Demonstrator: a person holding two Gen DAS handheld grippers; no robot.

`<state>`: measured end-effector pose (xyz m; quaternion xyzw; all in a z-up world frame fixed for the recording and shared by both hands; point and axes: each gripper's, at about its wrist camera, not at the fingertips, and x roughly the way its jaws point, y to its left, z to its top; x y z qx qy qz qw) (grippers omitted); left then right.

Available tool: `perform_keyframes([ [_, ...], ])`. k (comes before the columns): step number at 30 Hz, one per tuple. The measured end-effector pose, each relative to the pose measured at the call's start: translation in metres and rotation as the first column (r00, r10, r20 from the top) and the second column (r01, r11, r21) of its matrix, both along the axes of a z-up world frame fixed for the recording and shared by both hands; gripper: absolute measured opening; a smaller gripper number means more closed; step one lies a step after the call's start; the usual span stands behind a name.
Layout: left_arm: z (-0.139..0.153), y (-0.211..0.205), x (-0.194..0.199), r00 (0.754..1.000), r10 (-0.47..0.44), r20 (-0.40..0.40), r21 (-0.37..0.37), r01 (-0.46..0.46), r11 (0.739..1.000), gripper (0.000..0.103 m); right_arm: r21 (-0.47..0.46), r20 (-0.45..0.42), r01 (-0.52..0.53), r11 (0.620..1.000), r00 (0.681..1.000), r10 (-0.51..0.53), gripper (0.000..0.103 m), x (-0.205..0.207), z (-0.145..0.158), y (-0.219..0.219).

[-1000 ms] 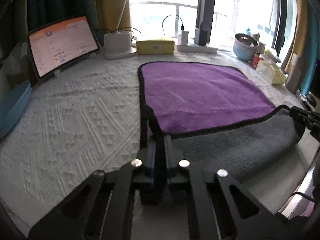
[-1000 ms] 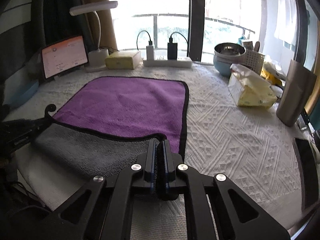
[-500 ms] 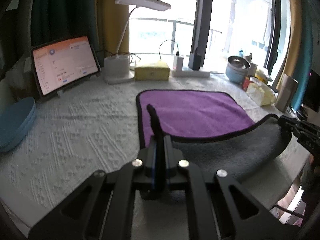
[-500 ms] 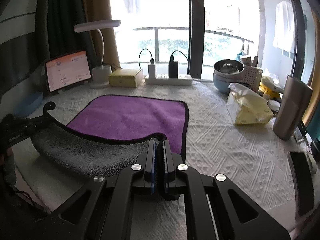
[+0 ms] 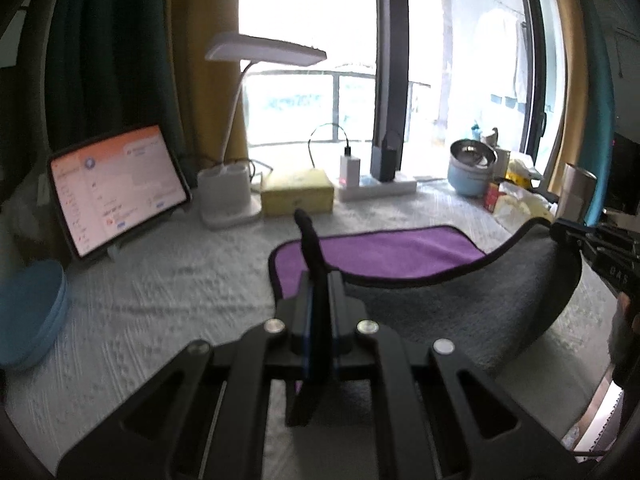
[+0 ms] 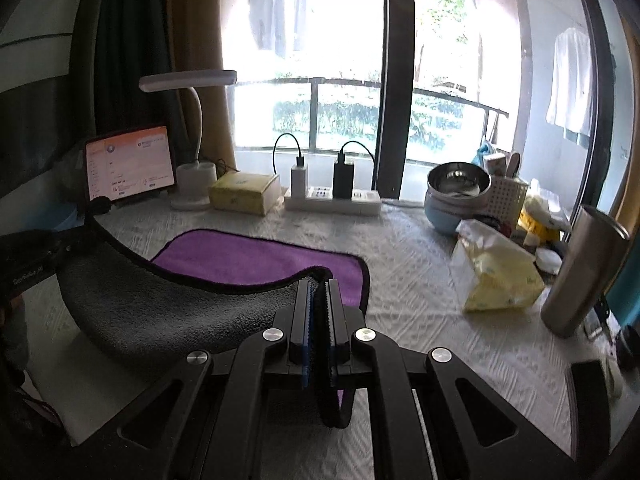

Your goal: Fold towel

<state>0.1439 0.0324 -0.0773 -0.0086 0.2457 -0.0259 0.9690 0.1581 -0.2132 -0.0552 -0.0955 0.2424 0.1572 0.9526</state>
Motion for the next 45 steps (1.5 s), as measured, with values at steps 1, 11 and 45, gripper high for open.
perform_keyframes([
  [1, 0.002, 0.001, 0.004, 1.000, 0.000, 0.005, 0.002, 0.000, 1.000, 0.007, -0.002, 0.003, -0.001, 1.000, 1.000, 0.001, 0.007, 0.003, 0.001, 0.000],
  [11, 0.017, 0.003, 0.028, 0.998, 0.000, 0.068, 0.045, -0.003, 0.999, 0.007, 0.006, 0.018, -0.011, 1.000, 1.000, 0.011, 0.007, 0.036, 0.010, 0.004],
  [45, -0.027, 0.036, 0.158, 0.993, 0.037, -0.111, -0.068, -0.044, 0.997, 0.007, -0.025, -0.081, 0.043, 0.999, 0.996, -0.045, 0.007, 0.155, -0.028, 0.021],
])
